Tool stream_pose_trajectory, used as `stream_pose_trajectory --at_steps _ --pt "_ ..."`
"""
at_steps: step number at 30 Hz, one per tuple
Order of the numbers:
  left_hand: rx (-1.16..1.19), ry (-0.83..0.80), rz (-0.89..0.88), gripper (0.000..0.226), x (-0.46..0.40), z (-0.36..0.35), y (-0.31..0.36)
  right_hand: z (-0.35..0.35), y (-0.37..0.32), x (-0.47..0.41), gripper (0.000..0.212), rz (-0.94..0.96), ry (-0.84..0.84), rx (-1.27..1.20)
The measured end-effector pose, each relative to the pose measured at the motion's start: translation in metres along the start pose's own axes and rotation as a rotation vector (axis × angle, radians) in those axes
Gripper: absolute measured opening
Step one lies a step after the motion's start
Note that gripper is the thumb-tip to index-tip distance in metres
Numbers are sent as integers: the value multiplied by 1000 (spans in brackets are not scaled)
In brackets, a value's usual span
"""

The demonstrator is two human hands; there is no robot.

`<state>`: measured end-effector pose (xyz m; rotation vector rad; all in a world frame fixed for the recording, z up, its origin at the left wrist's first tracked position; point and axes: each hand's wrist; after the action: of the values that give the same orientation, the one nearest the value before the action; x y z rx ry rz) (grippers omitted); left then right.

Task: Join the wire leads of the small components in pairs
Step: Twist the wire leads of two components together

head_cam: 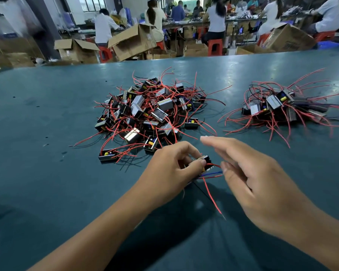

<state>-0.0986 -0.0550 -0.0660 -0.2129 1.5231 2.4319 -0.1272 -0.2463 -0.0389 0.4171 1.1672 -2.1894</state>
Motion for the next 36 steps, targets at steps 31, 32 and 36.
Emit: stream_pose_trajectory --at_steps 31,32,36 --pt "98 -24 110 12 -3 28 5 16 85 -16 26 30 -288 609" --pt "86 37 113 15 -3 29 6 15 88 -15 28 21 -299 659" --pt "68 181 95 26 0 37 17 8 95 -11 38 98 -232 744"
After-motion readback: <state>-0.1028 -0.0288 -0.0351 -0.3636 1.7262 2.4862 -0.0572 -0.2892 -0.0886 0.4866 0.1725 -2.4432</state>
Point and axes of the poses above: each hand's wrist, its own x-axis away from the middle knuckle, its own z-axis out of the back of the hand, y = z × x, and after that the axes turned 5 degrees about y, right-handed
